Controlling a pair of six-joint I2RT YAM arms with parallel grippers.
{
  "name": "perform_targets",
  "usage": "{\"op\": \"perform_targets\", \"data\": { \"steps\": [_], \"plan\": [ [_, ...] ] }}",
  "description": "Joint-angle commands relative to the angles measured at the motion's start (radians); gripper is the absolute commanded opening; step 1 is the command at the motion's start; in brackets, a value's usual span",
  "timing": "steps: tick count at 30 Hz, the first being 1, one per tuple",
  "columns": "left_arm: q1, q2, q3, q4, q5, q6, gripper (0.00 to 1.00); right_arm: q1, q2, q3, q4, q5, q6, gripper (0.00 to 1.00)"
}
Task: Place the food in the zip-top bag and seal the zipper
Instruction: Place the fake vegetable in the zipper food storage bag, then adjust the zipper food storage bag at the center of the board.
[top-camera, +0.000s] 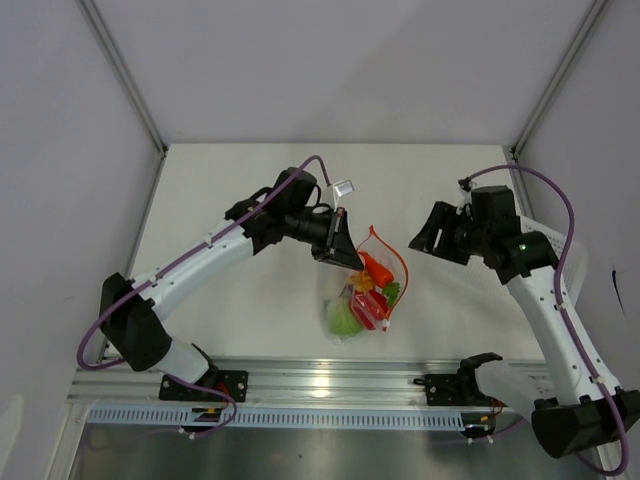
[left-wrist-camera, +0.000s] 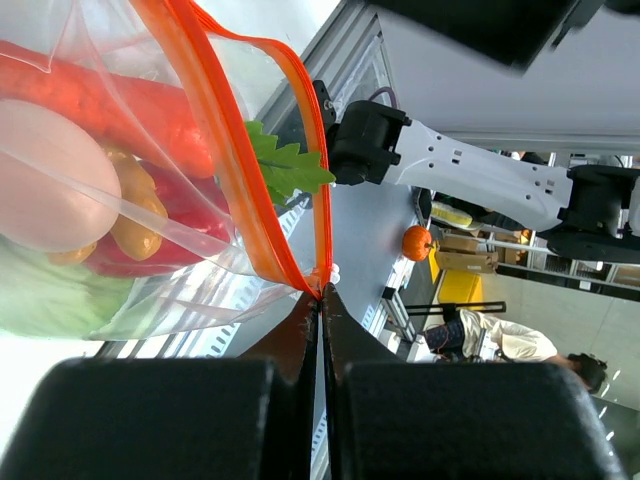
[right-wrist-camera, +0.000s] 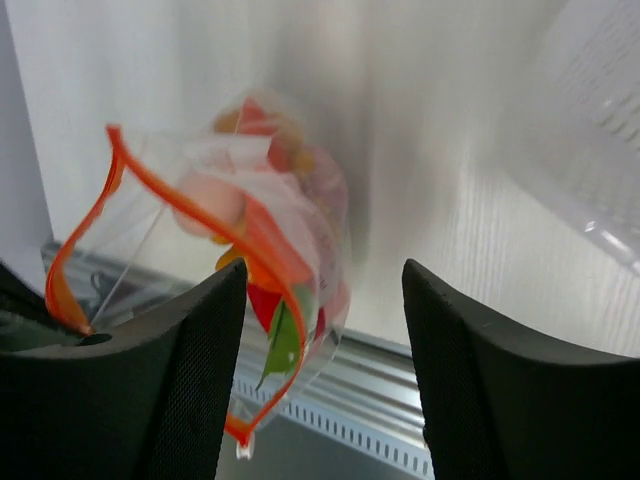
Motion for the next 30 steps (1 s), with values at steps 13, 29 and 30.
{"op": "perform_targets", "data": {
  "steps": [13, 29, 30],
  "plan": [
    [0.004, -0.055, 0.004, 0.030, 0.011, -0.021, 0.01, 0.212, -0.106, -0.130, 0.027, 0.005, 0.010, 0.53],
    [0.005, -0.064, 0.032, -0.017, -0.026, -0.007, 0.01, 0.367, -0.063, 0.045, 0.043, 0.041, 0.068, 0.00],
    [0.002, -0.094, 0.047, -0.019, -0.030, -0.009, 0.01, 0.404, -0.058, 0.097, 0.021, 0.100, 0.079, 0.00]
  ]
}}
